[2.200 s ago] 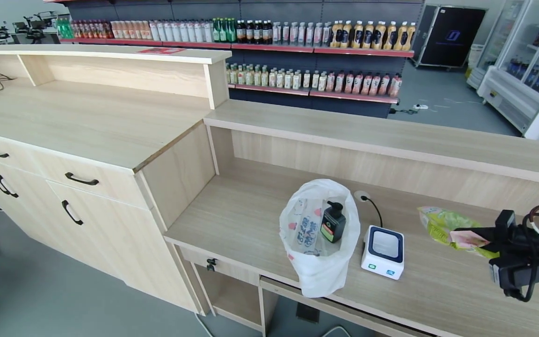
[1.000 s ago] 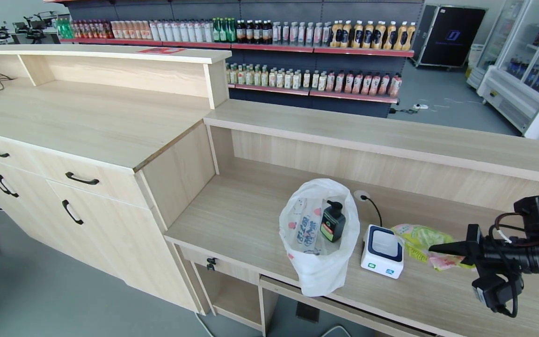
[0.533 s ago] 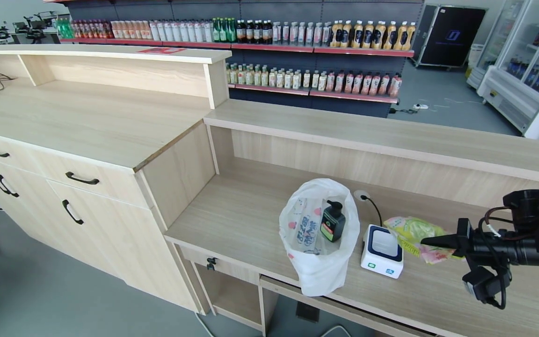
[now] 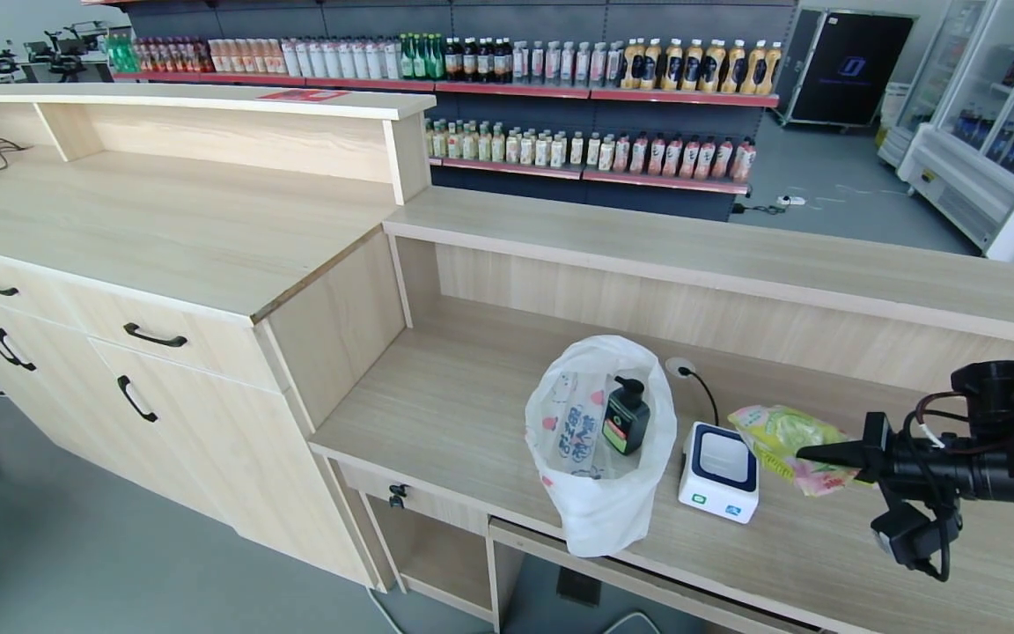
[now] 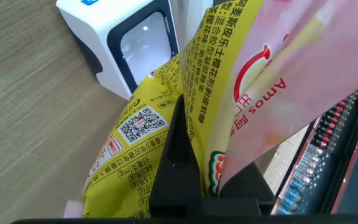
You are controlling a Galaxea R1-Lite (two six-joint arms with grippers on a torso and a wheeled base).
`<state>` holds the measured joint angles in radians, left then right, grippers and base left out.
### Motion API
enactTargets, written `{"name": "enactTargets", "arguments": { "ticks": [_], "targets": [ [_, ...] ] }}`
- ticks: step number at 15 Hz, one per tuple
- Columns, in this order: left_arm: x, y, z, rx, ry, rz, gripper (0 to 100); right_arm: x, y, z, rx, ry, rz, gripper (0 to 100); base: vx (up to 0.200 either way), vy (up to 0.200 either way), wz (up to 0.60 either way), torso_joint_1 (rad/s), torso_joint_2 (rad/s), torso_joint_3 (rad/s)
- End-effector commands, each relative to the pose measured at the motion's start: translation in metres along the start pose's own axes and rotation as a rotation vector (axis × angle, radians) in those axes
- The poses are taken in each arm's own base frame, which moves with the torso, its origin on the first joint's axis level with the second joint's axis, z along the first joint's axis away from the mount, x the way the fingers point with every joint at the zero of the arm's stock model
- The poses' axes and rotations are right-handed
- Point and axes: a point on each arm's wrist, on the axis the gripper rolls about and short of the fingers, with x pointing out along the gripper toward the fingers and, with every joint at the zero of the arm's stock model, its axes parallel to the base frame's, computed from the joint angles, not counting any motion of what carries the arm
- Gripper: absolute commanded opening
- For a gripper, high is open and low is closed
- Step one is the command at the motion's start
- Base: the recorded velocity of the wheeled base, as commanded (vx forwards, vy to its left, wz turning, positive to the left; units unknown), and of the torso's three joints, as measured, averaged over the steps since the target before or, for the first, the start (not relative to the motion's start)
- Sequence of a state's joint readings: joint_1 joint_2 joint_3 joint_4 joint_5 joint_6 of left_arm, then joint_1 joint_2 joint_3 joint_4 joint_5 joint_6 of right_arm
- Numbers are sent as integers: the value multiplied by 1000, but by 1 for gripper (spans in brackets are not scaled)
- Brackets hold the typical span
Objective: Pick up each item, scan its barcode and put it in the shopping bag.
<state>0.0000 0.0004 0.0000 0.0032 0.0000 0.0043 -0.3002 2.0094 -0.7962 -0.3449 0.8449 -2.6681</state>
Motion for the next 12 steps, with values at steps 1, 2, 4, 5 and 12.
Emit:
{"name": "enactTargets", "arguments": {
  "ticks": [1, 2, 4, 5, 12],
  "targets": [
    [0, 0, 0, 0, -1, 0, 100, 4, 5, 0, 9, -9, 4, 0, 0, 0, 0, 0, 0, 0],
    [0, 0, 0, 0, -1, 0, 100, 6, 8, -1, 6, -12, 6, 0, 0, 0, 0, 0, 0, 0],
    [0, 0, 0, 0, -1, 0, 100, 8, 11, 0, 13, -17, 10, 0, 0, 0, 0, 0, 0, 0],
    [0, 0, 0, 0, -1, 0, 100, 10, 12, -2, 9, -19, 9, 0, 0, 0, 0, 0, 0, 0],
    [0, 0, 0, 0, -1, 0, 100, 20, 19, -7, 15, -28, 13, 0, 0, 0, 0, 0, 0, 0]
  ]
}}
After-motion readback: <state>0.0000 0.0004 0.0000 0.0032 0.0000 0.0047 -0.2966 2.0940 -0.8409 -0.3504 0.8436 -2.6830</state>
